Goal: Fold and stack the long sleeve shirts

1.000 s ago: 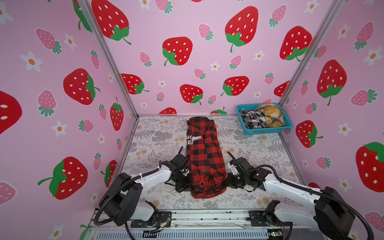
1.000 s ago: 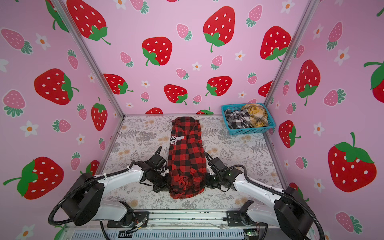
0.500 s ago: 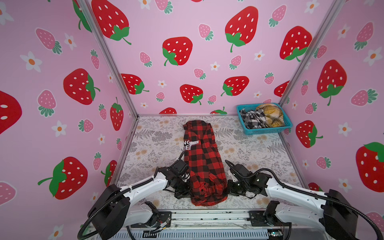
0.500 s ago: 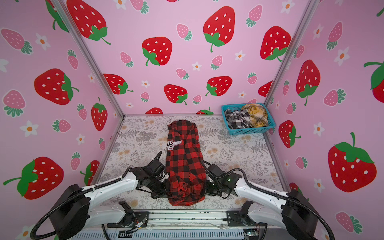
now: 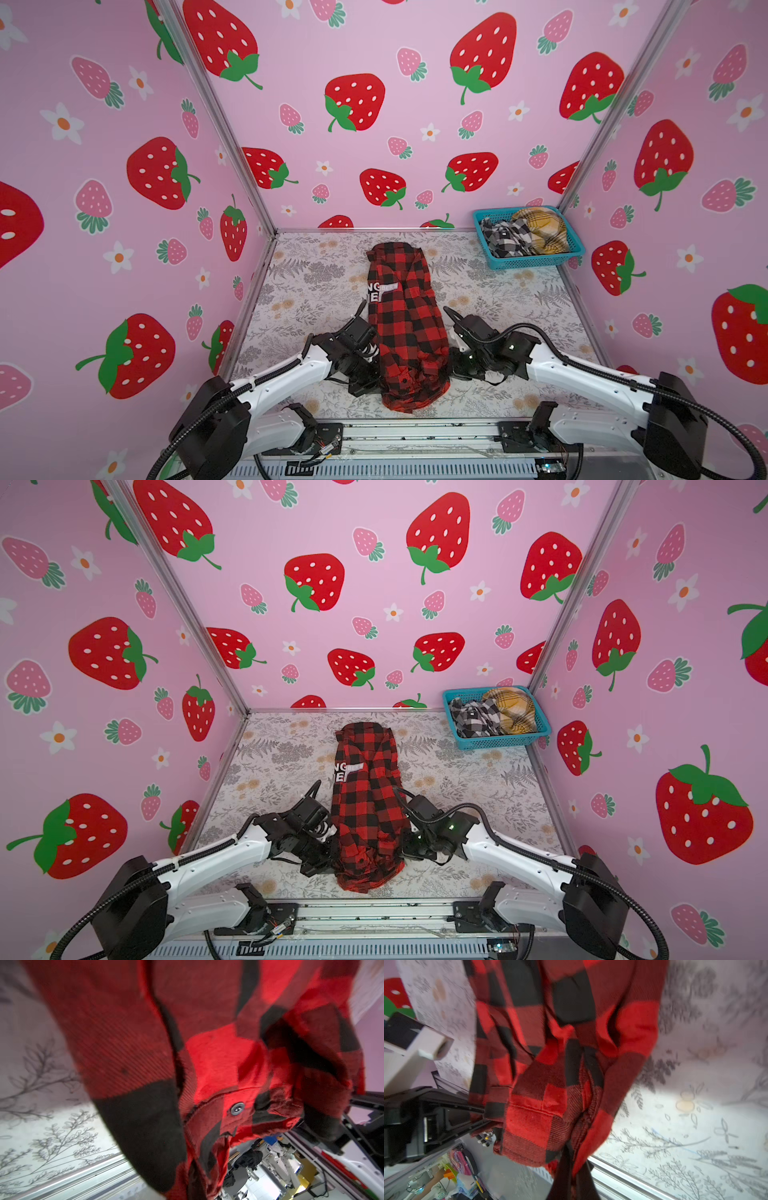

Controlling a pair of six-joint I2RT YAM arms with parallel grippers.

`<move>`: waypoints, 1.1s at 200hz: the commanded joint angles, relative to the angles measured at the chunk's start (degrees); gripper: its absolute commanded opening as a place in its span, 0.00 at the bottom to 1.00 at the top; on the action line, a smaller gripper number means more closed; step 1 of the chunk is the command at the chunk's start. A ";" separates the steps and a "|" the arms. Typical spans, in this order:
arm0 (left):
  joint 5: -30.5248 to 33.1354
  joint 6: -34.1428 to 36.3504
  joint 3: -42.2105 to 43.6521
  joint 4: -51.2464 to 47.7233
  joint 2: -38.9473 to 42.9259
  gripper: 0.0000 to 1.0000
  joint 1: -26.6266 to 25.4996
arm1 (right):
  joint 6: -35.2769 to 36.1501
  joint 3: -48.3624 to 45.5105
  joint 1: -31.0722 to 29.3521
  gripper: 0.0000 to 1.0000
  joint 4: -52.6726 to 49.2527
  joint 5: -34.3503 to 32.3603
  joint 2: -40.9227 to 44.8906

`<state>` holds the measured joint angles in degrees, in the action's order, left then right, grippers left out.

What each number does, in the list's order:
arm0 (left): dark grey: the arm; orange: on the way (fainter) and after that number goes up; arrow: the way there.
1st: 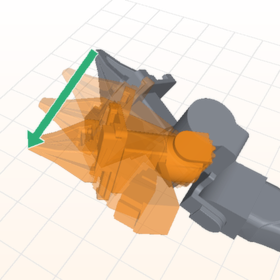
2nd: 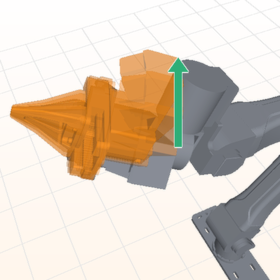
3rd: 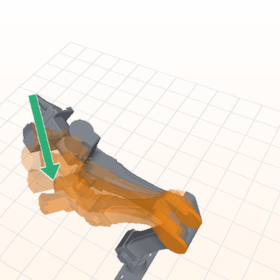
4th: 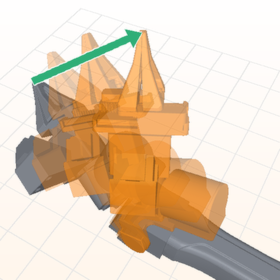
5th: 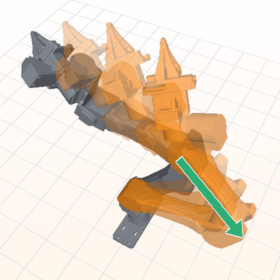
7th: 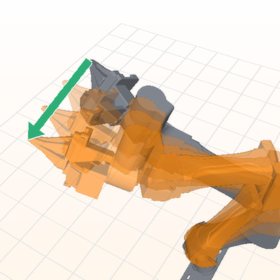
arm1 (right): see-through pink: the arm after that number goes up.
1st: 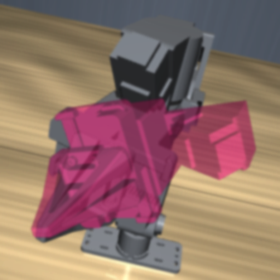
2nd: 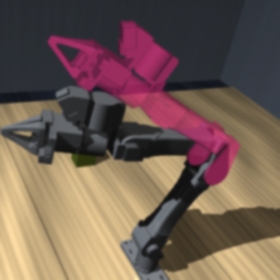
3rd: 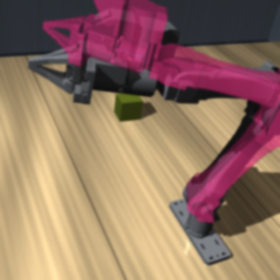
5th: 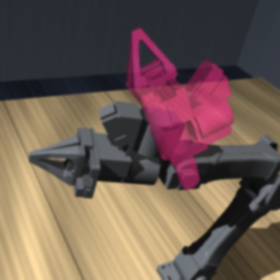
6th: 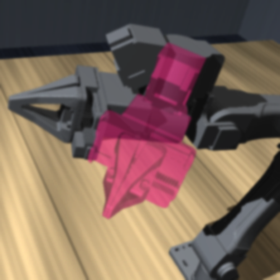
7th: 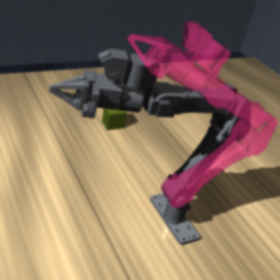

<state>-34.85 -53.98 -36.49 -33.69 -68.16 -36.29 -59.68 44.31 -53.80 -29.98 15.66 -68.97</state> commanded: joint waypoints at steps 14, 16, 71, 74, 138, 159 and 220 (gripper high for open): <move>-1.80 -3.78 -8.21 7.21 -1.75 0.00 11.59 | 9.96 13.94 9.88 0.00 -0.92 1.42 -10.66; -1.78 -3.84 -8.83 7.60 -2.31 0.00 12.32 | 10.49 15.12 10.52 0.00 -0.73 1.73 -11.54; 2.63 4.87 -41.00 7.63 -35.10 0.00 21.58 | 22.95 61.05 21.42 0.10 -9.22 5.28 -49.16; 2.67 4.91 -42.85 7.89 -37.39 0.04 22.08 | 23.27 64.41 21.87 0.13 -9.75 5.60 -51.51; 11.64 10.75 -79.79 -11.32 -57.62 0.60 27.59 | 28.52 96.65 28.50 0.73 -20.45 3.48 -69.55; 20.53 10.69 -77.27 -14.52 -50.93 0.49 25.31 | 30.07 79.75 28.84 0.76 -11.26 2.12 -58.31; 11.38 4.08 -64.04 -1.64 -48.10 0.25 13.85 | 32.81 58.89 26.50 0.43 -2.69 1.51 -49.97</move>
<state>-18.52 -47.37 -103.18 -39.16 -110.28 -20.05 -29.21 107.31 -25.91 -36.64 17.04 -117.23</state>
